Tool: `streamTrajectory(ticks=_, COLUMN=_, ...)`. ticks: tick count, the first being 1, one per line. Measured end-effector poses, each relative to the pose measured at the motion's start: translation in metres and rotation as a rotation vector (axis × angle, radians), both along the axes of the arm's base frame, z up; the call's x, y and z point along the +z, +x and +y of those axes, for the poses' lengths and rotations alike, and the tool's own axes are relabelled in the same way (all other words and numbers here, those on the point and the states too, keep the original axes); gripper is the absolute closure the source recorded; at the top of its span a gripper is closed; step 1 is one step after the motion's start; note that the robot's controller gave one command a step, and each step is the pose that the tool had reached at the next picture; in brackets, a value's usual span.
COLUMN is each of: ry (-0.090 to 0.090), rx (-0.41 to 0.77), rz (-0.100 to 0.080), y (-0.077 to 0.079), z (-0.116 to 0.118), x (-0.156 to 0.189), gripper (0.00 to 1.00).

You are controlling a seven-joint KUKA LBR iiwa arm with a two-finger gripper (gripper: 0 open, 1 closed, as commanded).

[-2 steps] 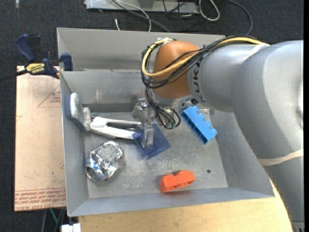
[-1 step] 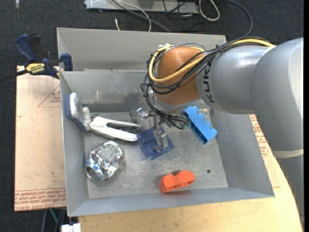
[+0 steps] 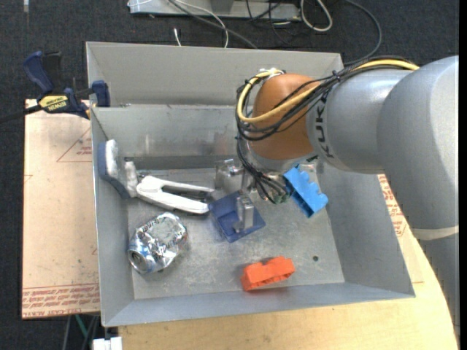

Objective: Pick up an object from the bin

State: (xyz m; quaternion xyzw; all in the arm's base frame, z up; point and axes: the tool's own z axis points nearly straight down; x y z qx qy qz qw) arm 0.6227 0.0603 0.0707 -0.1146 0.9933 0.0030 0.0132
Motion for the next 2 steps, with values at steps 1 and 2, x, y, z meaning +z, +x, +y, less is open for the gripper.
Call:
streamTrajectory(ticks=1, ry=-0.004, rx=0.314, rz=-0.009, y=0.005, z=0.017, x=0.005, gripper=0.00)
streamTrajectory(ticks=2, ry=0.001, rx=0.255, rz=-0.013, y=-0.019, z=0.002, x=0.007, gripper=0.00)
